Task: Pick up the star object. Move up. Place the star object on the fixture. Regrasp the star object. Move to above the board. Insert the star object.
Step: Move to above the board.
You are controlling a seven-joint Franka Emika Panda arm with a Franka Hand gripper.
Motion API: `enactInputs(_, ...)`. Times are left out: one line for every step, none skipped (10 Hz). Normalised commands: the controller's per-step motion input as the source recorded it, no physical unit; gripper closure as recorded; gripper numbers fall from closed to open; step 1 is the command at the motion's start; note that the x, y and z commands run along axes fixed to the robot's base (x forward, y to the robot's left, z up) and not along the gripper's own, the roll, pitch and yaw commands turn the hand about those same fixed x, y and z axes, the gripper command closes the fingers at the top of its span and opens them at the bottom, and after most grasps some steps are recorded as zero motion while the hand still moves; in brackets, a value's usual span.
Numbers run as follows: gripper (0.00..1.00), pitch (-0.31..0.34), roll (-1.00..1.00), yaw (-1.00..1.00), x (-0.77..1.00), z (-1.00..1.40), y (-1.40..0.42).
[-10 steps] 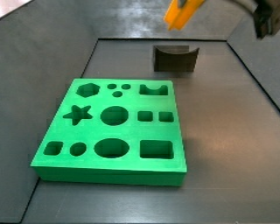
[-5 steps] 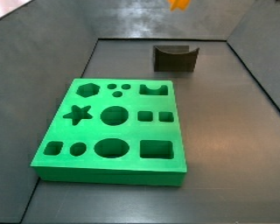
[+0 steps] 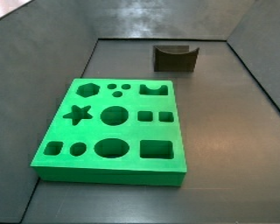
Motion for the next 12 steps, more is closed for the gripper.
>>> enactInputs(1.0, -0.029, -1.0, -0.13, -0.99, 0.1, -1.0)
enactInputs(1.0, -0.052, -1.0, -0.13, -1.0, 0.06, -0.98)
enactInputs(1.0, -0.072, -1.0, -0.12, -1.0, 0.07, -0.91)
enactInputs(1.0, -0.088, -1.0, -0.12, -1.0, 0.02, -0.76)
enactInputs(1.0, -0.091, -1.0, -0.12, -0.91, 0.03, -0.66)
enactInputs(1.0, -0.095, -1.0, -0.13, -0.55, 0.02, -0.33)
enactInputs(1.0, -0.082, -1.0, -0.13, -0.33, 0.0, -0.16)
enactInputs(1.0, -0.066, -1.0, -0.13, -0.18, 0.01, -0.07)
enactInputs(1.0, -0.065, -1.0, -0.14, -0.14, 0.0, -0.04)
enactInputs(1.0, -0.067, -1.0, -0.13, -0.09, 0.0, 0.02)
enactInputs(1.0, -0.075, -1.0, -0.13, -0.08, 0.0, 0.03)
enactInputs(1.0, -0.074, -0.78, -0.09, -0.07, -0.01, 0.04)
